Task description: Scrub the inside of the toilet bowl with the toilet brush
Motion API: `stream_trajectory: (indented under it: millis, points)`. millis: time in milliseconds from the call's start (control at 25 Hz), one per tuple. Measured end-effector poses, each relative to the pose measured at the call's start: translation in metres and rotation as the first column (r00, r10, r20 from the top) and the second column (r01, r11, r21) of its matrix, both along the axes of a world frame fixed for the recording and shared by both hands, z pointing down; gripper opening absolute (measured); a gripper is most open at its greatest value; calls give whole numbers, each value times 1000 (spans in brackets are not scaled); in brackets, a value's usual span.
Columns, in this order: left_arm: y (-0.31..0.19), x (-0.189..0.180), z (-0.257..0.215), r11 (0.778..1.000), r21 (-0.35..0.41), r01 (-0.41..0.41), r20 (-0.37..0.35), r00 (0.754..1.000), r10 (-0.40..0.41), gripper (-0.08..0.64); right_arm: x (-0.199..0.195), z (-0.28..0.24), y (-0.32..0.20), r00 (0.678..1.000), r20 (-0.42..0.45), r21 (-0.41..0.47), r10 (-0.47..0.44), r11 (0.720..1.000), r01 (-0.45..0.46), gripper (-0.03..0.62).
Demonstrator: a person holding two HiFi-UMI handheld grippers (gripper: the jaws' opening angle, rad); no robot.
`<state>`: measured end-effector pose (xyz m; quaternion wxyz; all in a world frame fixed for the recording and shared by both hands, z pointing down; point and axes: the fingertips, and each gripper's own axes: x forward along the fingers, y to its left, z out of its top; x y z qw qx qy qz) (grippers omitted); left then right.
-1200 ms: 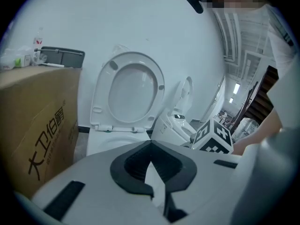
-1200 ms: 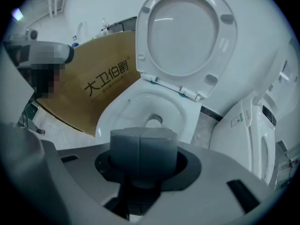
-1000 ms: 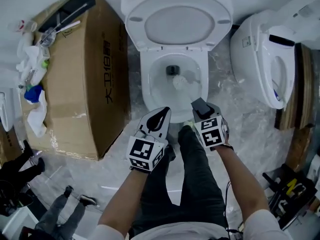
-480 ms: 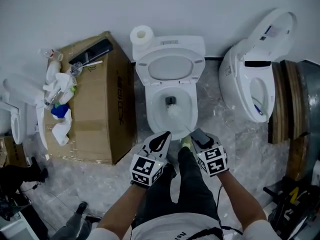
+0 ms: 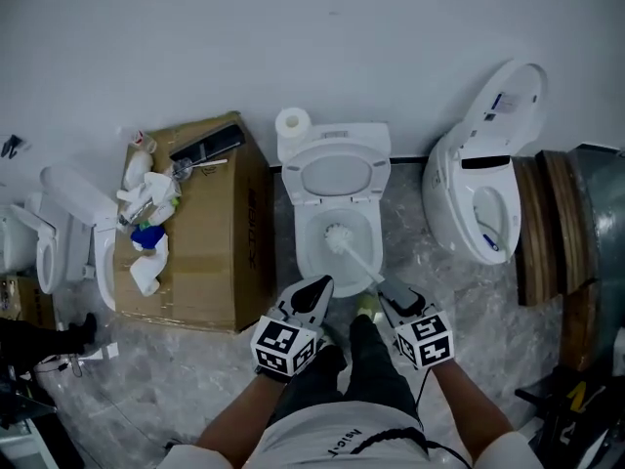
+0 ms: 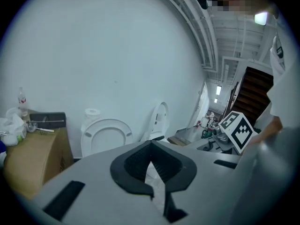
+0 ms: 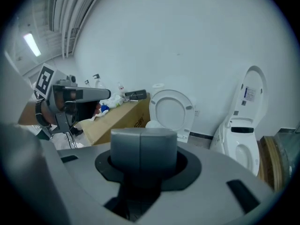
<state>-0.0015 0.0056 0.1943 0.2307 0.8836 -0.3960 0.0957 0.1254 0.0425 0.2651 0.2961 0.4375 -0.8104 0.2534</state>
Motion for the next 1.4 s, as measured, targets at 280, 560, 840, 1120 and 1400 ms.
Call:
stream_trajectory:
  millis: [280, 560, 840, 1120, 1400]
  points:
    - [4, 1, -64, 996, 86, -10, -22, 1000, 12, 8, -4, -70, 11, 999, 36, 92, -14, 996, 10, 156]
    - [11, 6, -114, 988, 152, -26, -51, 998, 34, 8, 5, -125, 22, 997, 76, 159, 22, 987, -34, 156]
    - [10, 8, -143, 980, 197, -29, -67, 997, 43, 8, 10, -164, 28, 995, 90, 218, 33, 975, -52, 156]
    - [4, -1, -162, 971, 240, -3, -77, 997, 22, 8, 10, -197, 28, 995, 89, 293, 36, 954, -60, 156]
    - [3, -10, -159, 973, 229, 18, -88, 996, 3, 8, 7, -201, 25, 997, 76, 311, 28, 949, -50, 156]
